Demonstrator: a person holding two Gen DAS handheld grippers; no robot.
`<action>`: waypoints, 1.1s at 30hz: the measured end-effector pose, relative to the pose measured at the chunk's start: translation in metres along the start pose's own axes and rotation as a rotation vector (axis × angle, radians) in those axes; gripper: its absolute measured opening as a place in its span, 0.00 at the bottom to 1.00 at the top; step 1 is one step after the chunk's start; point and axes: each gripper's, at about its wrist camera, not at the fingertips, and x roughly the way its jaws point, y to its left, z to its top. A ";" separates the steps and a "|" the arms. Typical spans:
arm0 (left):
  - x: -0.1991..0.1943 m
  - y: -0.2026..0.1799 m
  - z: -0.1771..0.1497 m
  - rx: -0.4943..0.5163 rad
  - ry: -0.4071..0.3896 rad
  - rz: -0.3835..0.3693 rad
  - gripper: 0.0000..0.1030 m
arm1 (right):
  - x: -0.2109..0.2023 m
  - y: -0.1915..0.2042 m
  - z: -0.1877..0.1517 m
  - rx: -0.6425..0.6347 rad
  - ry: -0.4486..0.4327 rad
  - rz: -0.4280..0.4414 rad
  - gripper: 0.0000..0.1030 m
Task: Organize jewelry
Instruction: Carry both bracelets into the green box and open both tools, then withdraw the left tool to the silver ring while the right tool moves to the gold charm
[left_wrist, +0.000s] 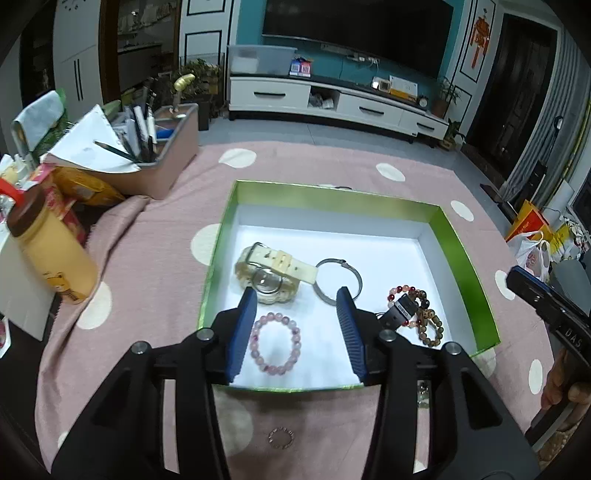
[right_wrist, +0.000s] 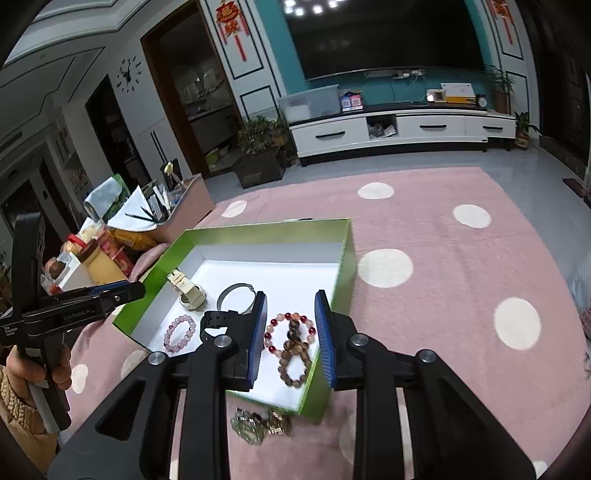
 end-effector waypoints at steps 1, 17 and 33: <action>-0.006 0.002 -0.003 -0.001 -0.010 0.005 0.48 | -0.007 -0.003 -0.002 0.008 -0.009 0.001 0.26; -0.045 0.030 -0.071 -0.047 0.027 0.035 0.53 | -0.060 -0.007 -0.047 0.052 -0.002 0.026 0.28; -0.020 0.019 -0.119 -0.025 0.128 0.062 0.55 | -0.026 0.009 -0.099 0.040 0.164 0.030 0.31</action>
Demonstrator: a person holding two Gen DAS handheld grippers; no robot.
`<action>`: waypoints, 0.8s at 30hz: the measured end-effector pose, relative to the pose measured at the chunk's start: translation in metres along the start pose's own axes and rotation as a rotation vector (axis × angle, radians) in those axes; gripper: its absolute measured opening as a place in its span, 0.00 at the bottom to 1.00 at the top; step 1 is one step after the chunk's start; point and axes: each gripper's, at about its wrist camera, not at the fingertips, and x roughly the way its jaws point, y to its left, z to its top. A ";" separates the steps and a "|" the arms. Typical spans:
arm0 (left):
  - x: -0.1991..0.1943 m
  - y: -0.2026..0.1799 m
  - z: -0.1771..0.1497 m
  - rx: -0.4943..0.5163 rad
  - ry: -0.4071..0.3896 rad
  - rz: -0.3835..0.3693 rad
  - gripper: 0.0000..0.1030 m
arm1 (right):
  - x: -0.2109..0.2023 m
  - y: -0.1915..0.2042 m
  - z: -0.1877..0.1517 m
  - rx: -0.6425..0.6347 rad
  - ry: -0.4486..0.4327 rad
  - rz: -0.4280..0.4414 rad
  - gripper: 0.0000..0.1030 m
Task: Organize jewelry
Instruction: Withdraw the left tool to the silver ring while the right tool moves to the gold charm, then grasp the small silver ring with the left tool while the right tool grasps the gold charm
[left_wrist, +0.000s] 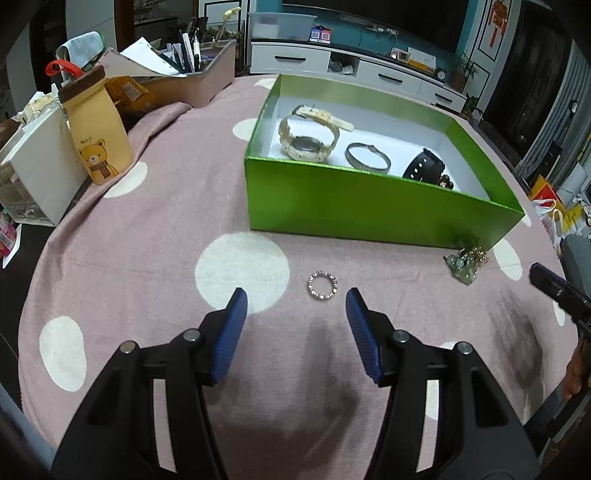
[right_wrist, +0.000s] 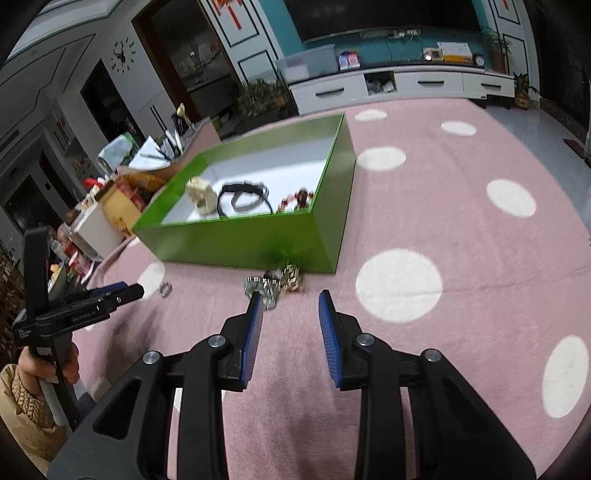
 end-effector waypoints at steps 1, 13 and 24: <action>0.002 -0.001 0.001 0.003 0.000 0.003 0.55 | 0.005 0.001 -0.002 -0.003 0.009 -0.001 0.31; 0.021 -0.010 0.001 0.033 0.006 0.019 0.55 | 0.047 0.003 0.008 -0.006 0.046 -0.022 0.31; 0.033 -0.006 0.004 0.030 0.022 0.014 0.55 | 0.060 0.004 0.009 -0.038 0.069 -0.043 0.31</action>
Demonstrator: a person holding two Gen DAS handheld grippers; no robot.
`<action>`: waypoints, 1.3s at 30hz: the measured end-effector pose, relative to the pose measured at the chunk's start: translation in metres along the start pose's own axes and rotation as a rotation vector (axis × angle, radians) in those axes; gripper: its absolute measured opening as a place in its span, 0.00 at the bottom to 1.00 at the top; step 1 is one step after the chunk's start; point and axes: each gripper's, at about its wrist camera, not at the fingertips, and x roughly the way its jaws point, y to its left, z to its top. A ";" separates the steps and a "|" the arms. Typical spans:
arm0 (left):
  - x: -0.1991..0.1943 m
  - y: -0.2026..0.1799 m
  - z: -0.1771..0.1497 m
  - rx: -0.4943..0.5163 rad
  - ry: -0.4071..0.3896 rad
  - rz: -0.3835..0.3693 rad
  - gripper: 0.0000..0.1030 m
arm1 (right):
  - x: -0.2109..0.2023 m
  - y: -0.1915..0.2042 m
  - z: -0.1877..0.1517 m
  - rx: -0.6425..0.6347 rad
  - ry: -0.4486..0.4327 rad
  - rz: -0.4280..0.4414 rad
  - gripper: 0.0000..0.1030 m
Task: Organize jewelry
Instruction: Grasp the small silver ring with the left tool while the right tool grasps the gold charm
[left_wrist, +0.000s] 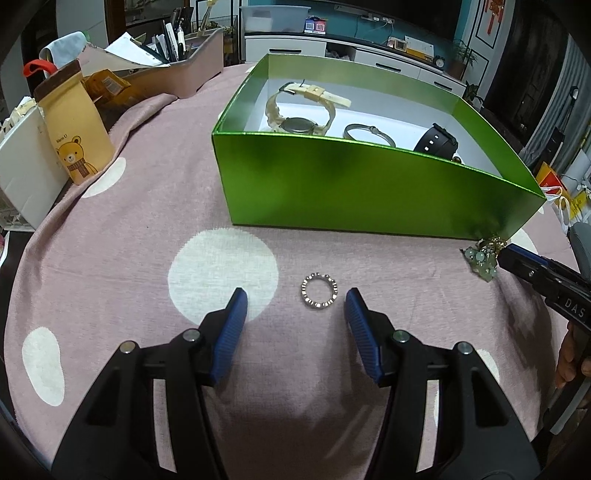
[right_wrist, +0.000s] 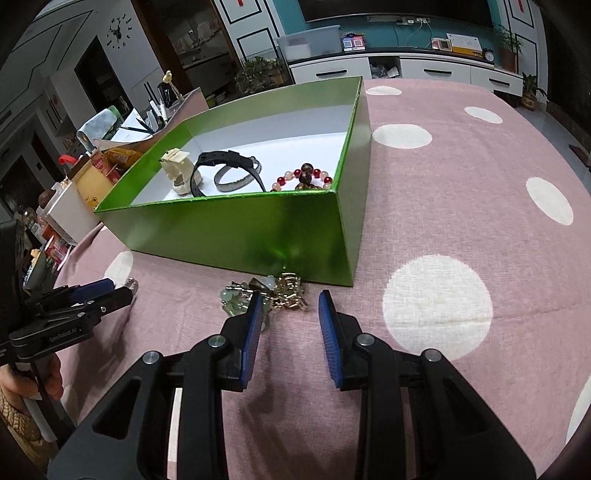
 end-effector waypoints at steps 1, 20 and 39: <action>0.000 0.000 0.000 0.001 -0.001 0.001 0.55 | 0.000 -0.001 0.000 0.001 0.000 -0.002 0.31; 0.001 -0.010 -0.005 0.072 -0.048 0.014 0.20 | 0.005 0.003 -0.001 -0.042 -0.005 -0.024 0.21; -0.024 -0.014 -0.002 0.058 -0.082 -0.054 0.19 | -0.033 0.008 -0.008 -0.025 -0.076 0.004 0.21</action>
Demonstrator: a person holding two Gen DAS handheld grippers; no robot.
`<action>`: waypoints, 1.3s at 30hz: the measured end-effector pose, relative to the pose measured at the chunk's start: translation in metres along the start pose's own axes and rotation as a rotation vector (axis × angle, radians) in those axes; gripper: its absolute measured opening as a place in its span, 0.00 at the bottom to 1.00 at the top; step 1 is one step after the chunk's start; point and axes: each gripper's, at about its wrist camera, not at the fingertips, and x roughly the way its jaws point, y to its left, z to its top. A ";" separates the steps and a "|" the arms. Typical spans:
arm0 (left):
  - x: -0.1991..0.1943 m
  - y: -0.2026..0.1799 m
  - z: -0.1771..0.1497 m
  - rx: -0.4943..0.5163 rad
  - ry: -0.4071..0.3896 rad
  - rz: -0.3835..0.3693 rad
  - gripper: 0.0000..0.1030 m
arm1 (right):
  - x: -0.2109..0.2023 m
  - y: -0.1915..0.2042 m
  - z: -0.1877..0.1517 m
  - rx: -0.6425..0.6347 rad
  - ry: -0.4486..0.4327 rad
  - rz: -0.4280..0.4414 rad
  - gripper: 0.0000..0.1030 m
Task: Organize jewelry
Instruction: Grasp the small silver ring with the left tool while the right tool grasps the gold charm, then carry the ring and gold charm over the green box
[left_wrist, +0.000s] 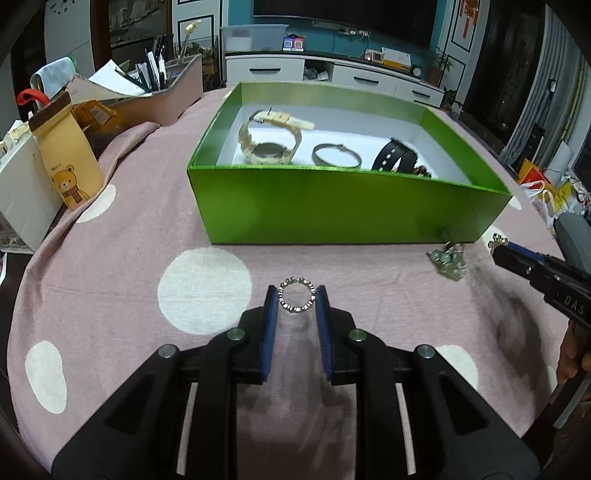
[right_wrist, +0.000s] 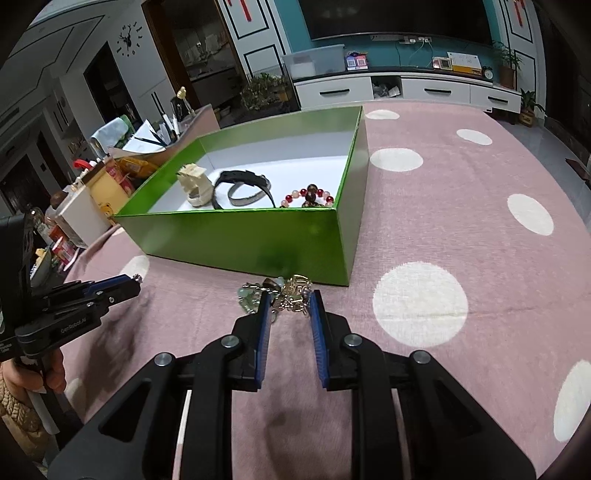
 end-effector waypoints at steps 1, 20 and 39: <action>-0.003 0.000 0.000 -0.001 -0.004 -0.003 0.19 | -0.003 0.001 -0.001 0.002 -0.005 0.005 0.21; -0.057 -0.019 0.023 0.028 -0.115 -0.007 0.19 | -0.057 0.019 0.010 -0.017 -0.144 0.083 0.21; -0.069 -0.032 0.074 0.059 -0.205 0.010 0.19 | -0.074 0.016 0.050 -0.028 -0.259 0.090 0.21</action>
